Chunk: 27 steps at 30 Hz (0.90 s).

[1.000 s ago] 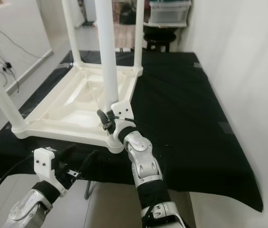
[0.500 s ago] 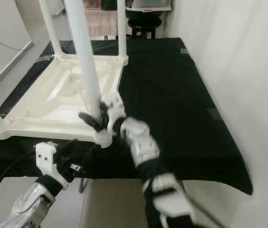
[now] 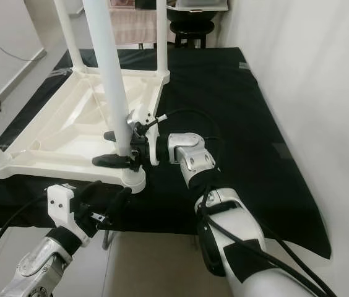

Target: Building children table

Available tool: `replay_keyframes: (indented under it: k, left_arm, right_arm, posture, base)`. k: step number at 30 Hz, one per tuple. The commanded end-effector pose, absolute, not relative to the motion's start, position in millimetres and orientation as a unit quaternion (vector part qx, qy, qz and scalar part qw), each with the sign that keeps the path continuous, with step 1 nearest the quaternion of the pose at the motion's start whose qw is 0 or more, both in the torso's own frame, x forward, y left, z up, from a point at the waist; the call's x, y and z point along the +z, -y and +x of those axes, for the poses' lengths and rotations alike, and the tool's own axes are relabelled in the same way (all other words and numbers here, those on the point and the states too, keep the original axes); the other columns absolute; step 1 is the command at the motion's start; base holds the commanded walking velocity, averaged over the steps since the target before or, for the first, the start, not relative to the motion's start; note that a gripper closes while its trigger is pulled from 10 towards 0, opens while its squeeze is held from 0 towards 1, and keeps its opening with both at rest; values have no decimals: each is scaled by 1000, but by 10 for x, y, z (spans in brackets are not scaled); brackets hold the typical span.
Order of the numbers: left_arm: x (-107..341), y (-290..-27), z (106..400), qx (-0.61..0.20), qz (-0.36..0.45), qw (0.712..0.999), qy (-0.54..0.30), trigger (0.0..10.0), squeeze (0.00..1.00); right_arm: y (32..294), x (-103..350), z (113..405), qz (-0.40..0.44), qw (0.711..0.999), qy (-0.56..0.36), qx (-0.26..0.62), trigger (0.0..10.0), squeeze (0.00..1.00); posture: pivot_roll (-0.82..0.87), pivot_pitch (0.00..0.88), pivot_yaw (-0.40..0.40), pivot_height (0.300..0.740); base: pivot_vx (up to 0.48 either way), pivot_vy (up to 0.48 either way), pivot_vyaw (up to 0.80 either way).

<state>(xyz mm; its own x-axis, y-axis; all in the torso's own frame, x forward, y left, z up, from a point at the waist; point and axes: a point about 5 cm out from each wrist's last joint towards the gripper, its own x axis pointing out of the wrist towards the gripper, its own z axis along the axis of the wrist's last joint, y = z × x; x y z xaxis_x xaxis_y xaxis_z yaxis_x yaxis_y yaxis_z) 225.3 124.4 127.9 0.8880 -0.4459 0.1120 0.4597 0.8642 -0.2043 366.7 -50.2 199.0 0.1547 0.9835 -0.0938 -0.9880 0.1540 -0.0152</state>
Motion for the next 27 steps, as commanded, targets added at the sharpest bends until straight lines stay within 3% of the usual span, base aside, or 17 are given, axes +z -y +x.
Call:
replay_keyframes:
  k: [1,5,15,16,17,19,20,21,22,23,24,25,27]
  left_arm:
    - [1236,-1236,2237,-233,-118,965,22,10000,0]
    - [1233,-1234,2232,-234,-119,965,22,10000,0]
    - [1233,-1229,2209,-236,-120,964,21,10000,0]
    - [1233,-1232,2202,-237,-120,964,20,10000,0]
    - [1235,-1240,2196,-237,-120,964,20,10000,0]
    - [1235,-1240,2196,-237,-120,964,20,10000,0]
    - [1239,-1248,2192,-237,-119,964,20,10000,0]
    - [1239,-1248,2192,-237,-119,964,20,10000,0]
    - [1241,-1253,2194,-236,-119,964,20,10000,0]
    - [1237,-1261,2204,-235,-116,965,19,10000,0]
    - [1237,-1261,2204,-235,-116,965,19,10000,0]
    - [1232,-1266,2218,-235,-115,965,19,10000,0]
    - [1226,-1271,2231,-235,-115,965,18,10000,0]
  right_arm:
    - [433,1957,3643,-33,744,-38,666,0,0]
    - [461,1933,3656,-31,748,-40,662,0,0]
    - [818,1811,3686,-46,797,-24,602,0,0]
    - [855,1752,3702,-44,825,-33,563,0,0]
    - [934,1647,3812,-47,940,-36,336,0,0]
    - [934,1647,3812,-47,940,-36,336,0,0]
    - [1071,1586,3830,-50,987,-39,146,0,0]
    - [1071,1586,3830,-50,987,-39,146,0,0]
    - [986,1431,3622,-49,991,-48,115,0,0]
    - [793,1301,3416,-44,985,-59,153,0,0]
    - [793,1301,3416,-44,985,-59,153,0,0]
    - [634,1231,3298,-37,972,-65,221,0,0]
    - [544,1197,3248,-35,963,-67,260,0,0]
  posture:
    - [34,57,5,740]
    - [31,57,6,740]
    - [20,66,12,740]
    - [18,70,2,740]
    - [14,72,-1,740]
    - [14,72,-1,740]
    - [15,76,0,740]
    - [15,76,0,740]
    - [23,83,16,740]
    - [10,63,25,740]
    - [10,63,25,740]
    - [19,60,18,740]
    - [24,58,12,740]
  base:
    - [0,0,0]
    - [0,0,0]
    - [0,0,0]
    - [0,0,0]
    - [0,0,0]
    - [0,0,0]
    - [0,0,0]
    - [0,0,0]
    - [0,0,0]
    - [0,0,0]
    - [0,0,0]
    - [0,0,0]
    - [0,0,0]
